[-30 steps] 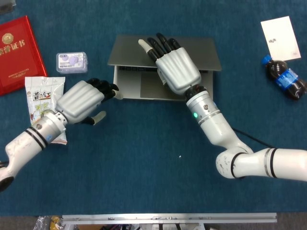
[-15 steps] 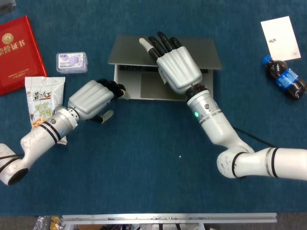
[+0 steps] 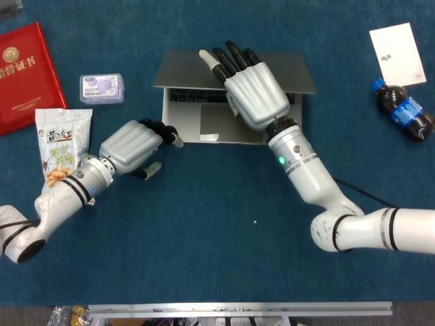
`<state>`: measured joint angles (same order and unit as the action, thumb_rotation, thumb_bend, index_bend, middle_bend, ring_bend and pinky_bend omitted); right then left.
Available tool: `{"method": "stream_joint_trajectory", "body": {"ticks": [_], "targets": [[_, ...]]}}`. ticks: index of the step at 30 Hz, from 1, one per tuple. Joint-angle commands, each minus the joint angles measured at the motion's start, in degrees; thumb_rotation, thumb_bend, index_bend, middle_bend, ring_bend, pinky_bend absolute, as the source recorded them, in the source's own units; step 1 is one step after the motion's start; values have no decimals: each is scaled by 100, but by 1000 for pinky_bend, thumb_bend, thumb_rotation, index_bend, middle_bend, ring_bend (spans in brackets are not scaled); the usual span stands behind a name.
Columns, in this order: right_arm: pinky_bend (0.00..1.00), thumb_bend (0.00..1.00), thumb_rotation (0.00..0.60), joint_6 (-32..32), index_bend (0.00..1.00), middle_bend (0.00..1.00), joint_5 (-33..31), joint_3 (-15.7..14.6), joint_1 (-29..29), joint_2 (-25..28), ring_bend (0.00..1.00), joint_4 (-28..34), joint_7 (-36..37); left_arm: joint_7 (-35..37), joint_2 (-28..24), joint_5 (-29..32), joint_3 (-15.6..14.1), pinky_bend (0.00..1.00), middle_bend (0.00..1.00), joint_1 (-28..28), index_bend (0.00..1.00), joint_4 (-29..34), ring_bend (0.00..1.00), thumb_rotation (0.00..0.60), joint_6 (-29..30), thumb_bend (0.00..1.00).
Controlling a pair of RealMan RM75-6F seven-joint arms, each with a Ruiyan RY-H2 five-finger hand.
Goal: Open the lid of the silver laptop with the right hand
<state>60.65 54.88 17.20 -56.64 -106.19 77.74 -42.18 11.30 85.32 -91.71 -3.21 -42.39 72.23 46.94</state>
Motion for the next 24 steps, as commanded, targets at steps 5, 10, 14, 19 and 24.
{"method": "stream_joint_trajectory", "body": {"ticks": [5,10,14,19,24], "targets": [[199,618,600,25,35,125,-29,46,-17,46,28,-7,-16,0,16,32,-53,213,212,1,255,-4,182,600,8,417],[199,618,600,34,35,126,-85,115,-39,102,28,-22,-21,16,29,51,-81,213,212,-13,255,-15,182,600,7,417],[199,618,600,34,36,125,-125,175,-64,154,28,-48,-9,22,42,56,-104,213,212,-22,255,-20,182,600,10,417],[199,619,600,19,36,125,-178,239,-96,211,29,-104,18,3,56,79,-121,213,213,-37,255,-32,182,600,-9,416],[199,619,600,-18,36,126,-263,352,-153,280,29,-214,64,-18,56,91,-138,213,213,-55,255,-23,182,600,-25,417]]}}
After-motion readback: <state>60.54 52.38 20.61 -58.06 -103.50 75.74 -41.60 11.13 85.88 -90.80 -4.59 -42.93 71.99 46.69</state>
